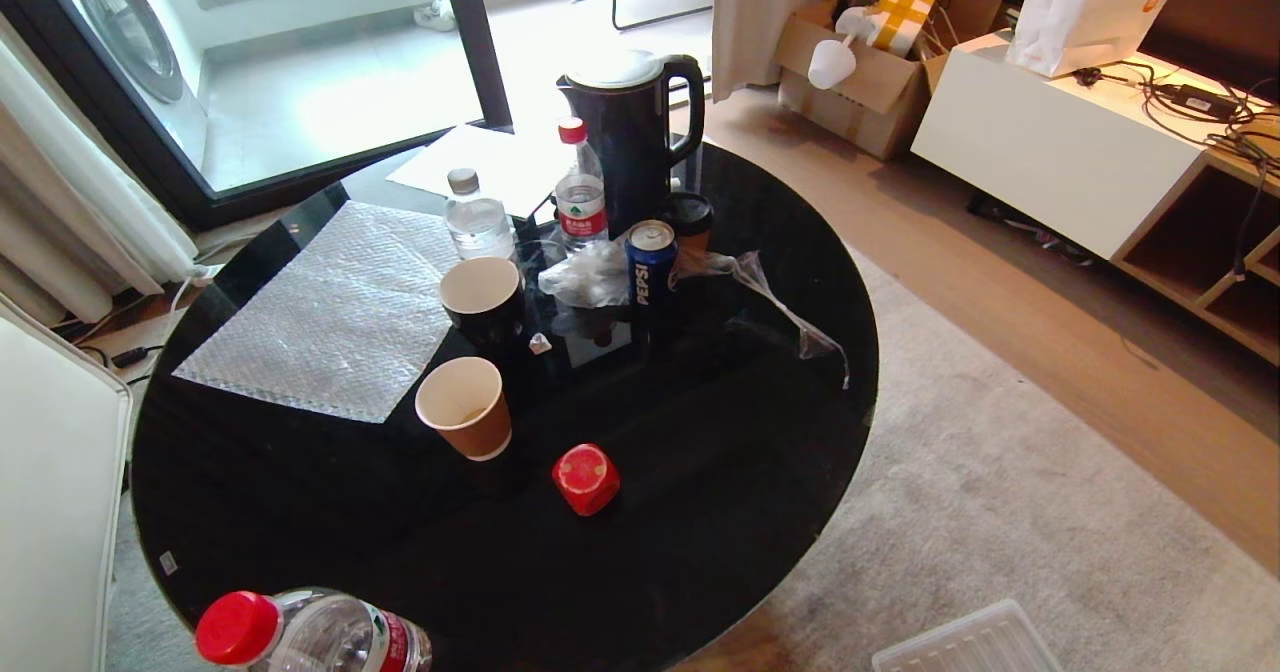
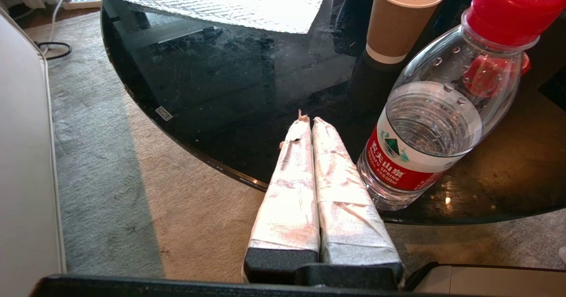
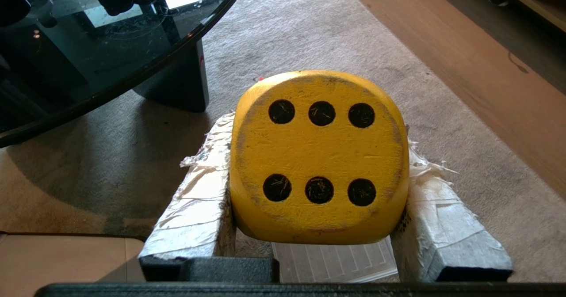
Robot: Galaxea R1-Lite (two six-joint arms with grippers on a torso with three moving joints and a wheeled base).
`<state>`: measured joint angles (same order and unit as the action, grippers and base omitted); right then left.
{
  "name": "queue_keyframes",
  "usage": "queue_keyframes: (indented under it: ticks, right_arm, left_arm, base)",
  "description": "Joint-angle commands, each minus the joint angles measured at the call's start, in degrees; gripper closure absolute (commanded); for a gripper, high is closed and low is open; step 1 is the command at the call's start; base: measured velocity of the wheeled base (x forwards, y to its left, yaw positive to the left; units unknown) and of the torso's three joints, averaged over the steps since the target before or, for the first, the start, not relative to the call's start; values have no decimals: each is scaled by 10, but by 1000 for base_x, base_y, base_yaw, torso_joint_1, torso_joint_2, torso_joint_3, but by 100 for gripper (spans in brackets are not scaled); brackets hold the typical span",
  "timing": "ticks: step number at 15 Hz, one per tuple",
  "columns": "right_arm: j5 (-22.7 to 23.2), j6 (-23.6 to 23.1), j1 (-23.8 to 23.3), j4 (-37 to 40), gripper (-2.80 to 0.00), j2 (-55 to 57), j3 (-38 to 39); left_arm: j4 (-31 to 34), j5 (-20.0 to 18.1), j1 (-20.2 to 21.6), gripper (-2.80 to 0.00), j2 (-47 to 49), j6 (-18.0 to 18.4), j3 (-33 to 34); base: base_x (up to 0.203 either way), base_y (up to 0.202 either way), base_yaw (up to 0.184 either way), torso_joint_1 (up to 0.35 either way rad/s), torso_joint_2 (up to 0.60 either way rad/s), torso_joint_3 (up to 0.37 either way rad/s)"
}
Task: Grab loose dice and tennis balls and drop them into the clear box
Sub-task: Put the toys in the box
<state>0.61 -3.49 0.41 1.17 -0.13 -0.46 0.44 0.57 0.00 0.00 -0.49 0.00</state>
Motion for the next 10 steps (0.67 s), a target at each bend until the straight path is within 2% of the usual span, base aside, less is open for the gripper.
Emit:
queue_keyframes:
  ticks: [1, 7, 10]
  right_arm:
    - [1, 0, 0, 0, 0, 0, 0]
    - [1, 0, 0, 0, 0, 0, 0]
    - [1, 0, 0, 0, 0, 0, 0]
  left_arm:
    - [0, 0, 0, 0, 1, 0, 0]
    - [0, 0, 0, 0, 0, 0, 0]
    - [0, 0, 0, 0, 0, 0, 0]
  base:
    - [0, 0, 0, 0, 0, 0]
    - [0, 0, 0, 0, 0, 5]
    - [0, 0, 0, 3, 3, 166]
